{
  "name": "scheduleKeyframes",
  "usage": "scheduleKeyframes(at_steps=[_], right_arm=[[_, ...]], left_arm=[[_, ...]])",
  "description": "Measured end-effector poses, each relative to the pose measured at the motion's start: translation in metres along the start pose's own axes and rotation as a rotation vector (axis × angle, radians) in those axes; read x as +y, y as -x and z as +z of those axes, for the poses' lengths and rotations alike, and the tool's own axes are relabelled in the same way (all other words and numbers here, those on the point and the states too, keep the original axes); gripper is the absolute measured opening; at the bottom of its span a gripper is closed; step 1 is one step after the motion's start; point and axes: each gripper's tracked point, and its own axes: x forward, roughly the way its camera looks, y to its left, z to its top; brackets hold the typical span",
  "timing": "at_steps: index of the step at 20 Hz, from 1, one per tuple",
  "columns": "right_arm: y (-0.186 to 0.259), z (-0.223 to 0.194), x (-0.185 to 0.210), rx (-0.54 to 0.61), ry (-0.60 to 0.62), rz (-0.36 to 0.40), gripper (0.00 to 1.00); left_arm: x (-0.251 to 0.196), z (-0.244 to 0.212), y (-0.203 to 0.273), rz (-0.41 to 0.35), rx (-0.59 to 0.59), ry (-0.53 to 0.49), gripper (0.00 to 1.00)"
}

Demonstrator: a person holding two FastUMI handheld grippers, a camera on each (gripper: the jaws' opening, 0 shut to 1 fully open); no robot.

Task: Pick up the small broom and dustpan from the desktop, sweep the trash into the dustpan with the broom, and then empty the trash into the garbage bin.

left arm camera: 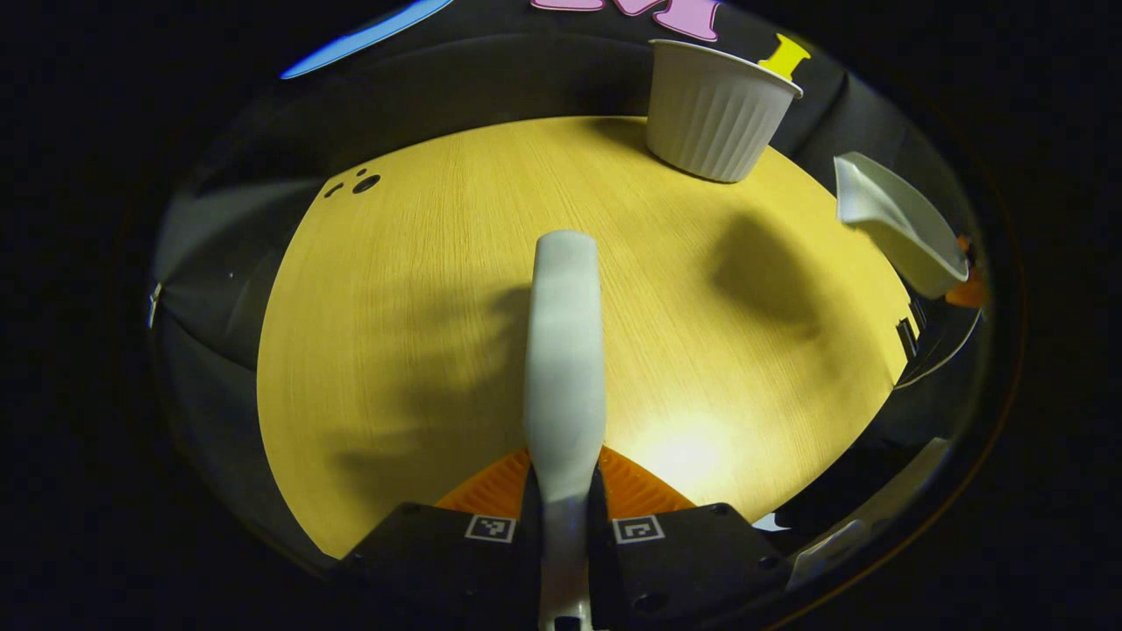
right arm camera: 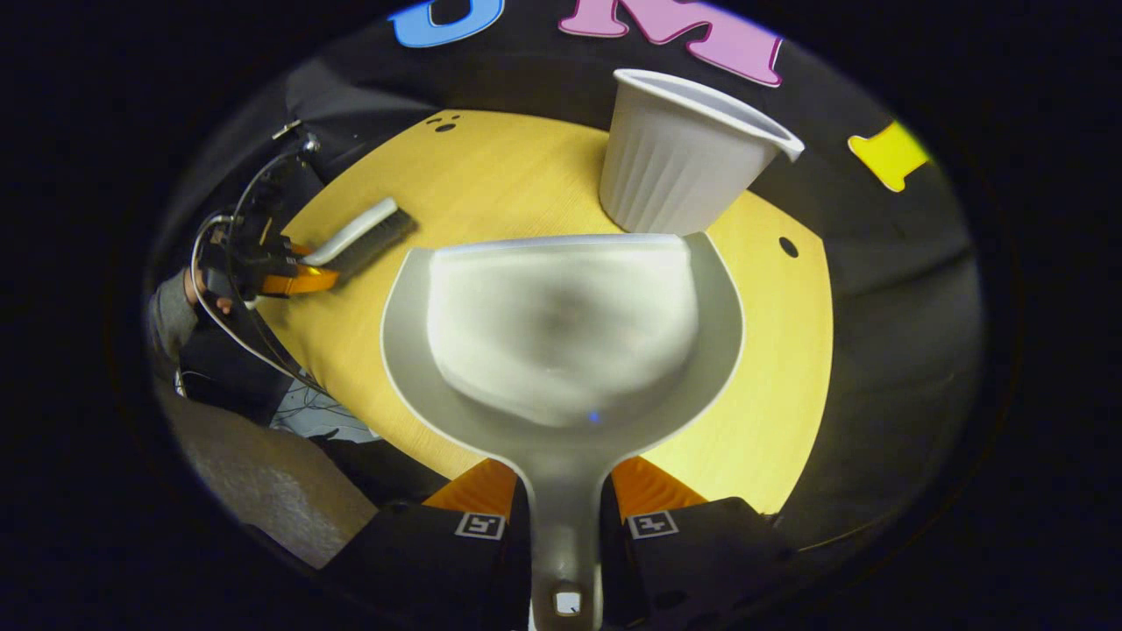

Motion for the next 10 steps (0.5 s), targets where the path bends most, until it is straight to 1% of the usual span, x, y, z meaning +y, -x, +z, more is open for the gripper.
scheduleKeyframes(at_steps=[1,3,4,5,8,10], right_arm=[[-0.013,-0.008,0.004,0.015,-0.001,0.006,0.36],[-0.040,-0.017,0.014,0.034,-0.011,0.023,0.36],[-0.053,-0.019,0.017,0.032,-0.013,0.027,0.31],[-0.063,-0.021,0.018,0.029,-0.013,0.028,0.36],[-0.089,-0.025,0.025,0.031,-0.043,0.038,0.36],[-0.099,-0.026,0.033,0.039,-0.110,0.074,0.36]], left_arm=[[0.001,-0.002,-0.001,0.005,0.006,-0.001,0.26],[0.001,-0.002,-0.004,0.014,0.012,-0.004,0.26],[0.001,-0.002,-0.004,0.018,0.013,-0.006,0.26],[0.001,-0.002,-0.005,0.021,0.012,-0.007,0.26],[0.001,-0.002,-0.004,0.032,0.020,-0.011,0.26],[0.002,-0.002,-0.004,0.041,0.022,-0.016,0.26]])
